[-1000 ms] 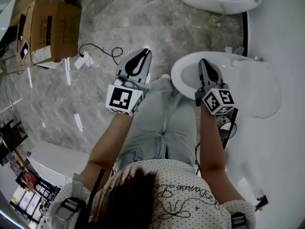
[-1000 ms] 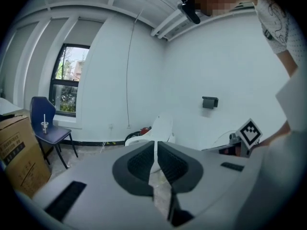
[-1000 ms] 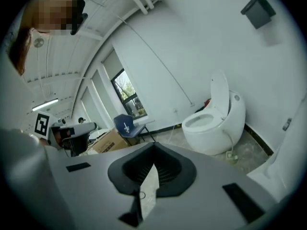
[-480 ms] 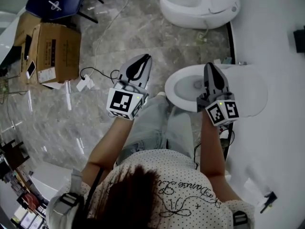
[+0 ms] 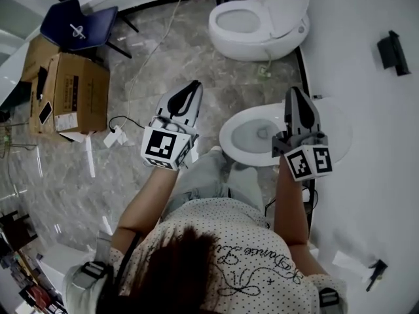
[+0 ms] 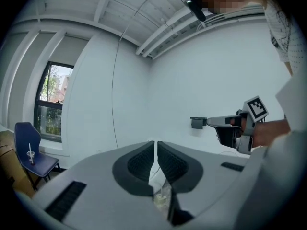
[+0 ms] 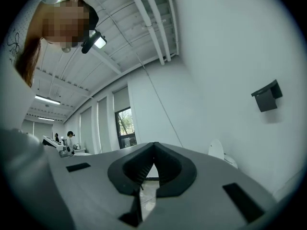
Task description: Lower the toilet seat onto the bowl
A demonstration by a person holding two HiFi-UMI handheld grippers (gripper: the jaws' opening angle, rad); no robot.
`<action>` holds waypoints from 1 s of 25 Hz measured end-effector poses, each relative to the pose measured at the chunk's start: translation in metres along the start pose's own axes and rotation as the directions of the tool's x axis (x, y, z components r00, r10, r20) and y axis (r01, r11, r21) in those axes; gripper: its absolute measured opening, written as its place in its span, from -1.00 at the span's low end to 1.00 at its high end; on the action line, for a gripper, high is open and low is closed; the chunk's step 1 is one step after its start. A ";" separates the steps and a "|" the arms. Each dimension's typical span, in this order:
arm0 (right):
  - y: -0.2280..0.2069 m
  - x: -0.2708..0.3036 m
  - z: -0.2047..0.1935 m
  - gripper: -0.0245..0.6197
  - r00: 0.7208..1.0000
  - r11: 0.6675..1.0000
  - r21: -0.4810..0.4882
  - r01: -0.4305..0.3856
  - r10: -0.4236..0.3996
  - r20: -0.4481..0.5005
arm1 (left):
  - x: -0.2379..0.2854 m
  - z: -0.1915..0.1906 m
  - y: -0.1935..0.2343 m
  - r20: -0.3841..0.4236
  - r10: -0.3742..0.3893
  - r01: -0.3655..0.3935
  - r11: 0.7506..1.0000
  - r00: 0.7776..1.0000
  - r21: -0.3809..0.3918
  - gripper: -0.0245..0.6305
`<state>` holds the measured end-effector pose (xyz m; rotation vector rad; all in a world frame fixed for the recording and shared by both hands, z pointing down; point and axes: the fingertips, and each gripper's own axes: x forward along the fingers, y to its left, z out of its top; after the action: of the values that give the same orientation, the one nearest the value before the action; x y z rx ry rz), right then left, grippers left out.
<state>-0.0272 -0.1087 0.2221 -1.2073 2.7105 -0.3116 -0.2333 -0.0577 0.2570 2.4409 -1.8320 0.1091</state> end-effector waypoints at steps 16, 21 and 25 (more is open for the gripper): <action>0.001 -0.069 0.080 -0.89 0.981 0.971 -0.172 0.164 -0.142 0.136 | 0.012 0.066 -0.068 0.113 -0.182 0.176 0.983 0.977 0.055 -0.85; -0.005 -0.094 0.091 -0.89 0.969 0.956 -0.196 0.218 -0.189 0.158 | 0.022 0.076 -0.095 0.137 -0.241 0.235 0.970 0.961 0.059 -0.85; -0.013 -0.111 0.092 -0.89 0.959 0.949 -0.181 0.258 -0.228 0.169 | 0.028 0.082 -0.110 0.143 -0.269 0.261 0.963 0.953 0.067 -0.85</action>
<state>0.0767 -0.0459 0.1434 -1.5594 2.5164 0.0269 -0.1199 -0.0629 0.1756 2.7704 -1.5468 -0.0540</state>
